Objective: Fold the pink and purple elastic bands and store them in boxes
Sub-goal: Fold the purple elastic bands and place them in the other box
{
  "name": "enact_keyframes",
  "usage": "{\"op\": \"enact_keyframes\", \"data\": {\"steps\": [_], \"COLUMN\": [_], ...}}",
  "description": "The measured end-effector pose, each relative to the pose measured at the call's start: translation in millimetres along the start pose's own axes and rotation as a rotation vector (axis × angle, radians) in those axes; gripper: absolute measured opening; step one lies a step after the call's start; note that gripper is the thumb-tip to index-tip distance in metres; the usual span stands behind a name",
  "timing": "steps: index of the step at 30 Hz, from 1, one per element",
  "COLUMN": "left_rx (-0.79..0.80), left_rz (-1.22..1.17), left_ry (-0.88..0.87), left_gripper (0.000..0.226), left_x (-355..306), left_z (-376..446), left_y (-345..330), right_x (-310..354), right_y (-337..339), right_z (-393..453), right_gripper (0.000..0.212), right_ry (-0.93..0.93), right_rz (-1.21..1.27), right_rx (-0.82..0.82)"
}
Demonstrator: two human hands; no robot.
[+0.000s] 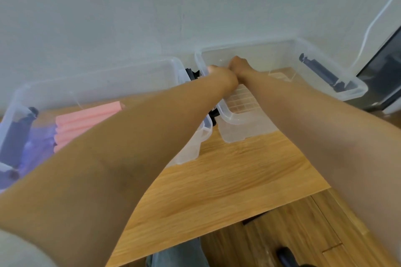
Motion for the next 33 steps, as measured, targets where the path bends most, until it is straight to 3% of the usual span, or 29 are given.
{"op": "enact_keyframes", "data": {"steps": [4, 8, 13, 20, 23, 24, 28, 33], "left_rx": [0.086, 0.094, 0.155, -0.051, -0.118, -0.143, -0.250, -0.249], "left_rz": [0.147, 0.142, 0.215, -0.114, -0.228, -0.254, -0.276, -0.255], "left_ry": [-0.016, 0.014, 0.053, 0.140, 0.174, 0.179, 0.213, 0.233], "left_gripper": [0.038, 0.044, 0.046, 0.031, 0.028, 0.028, 0.031, 0.036], "left_x": [-2, 1, 16, 33, 46, 52, 77, 106], "left_z": [-1, -3, -14, -49, -70, -77, -100, -147], "left_y": [-5, 3, 15, 42, 47, 47, 50, 49], "right_x": [8, 5, 19, 43, 57, 60, 80, 119], "right_y": [2, 9, 22, 44, 56, 58, 72, 83], "right_z": [-3, -6, -17, -42, -58, -61, -85, -122], "right_gripper": [0.012, 0.028, 0.031, 0.029, 0.010, 0.019, 0.021, 0.014], "right_ry": [0.082, 0.078, 0.124, 0.223, 0.272, 0.278, 0.312, 0.368], "right_rz": [-0.101, -0.123, -0.179, -0.254, -0.265, -0.275, -0.268, -0.245], "right_rx": [-0.055, -0.039, -0.005, -0.011, -0.014, -0.009, -0.048, -0.078]}}
Point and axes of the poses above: each hand's wrist, its own z-axis towards the middle knuckle, its own y-axis out of the back of the hand, x = y × z, the point moved 5 cm from there along z, towards the middle knuckle, and after that the axes turned 12 degrees about -x, right-handed, at the moved point
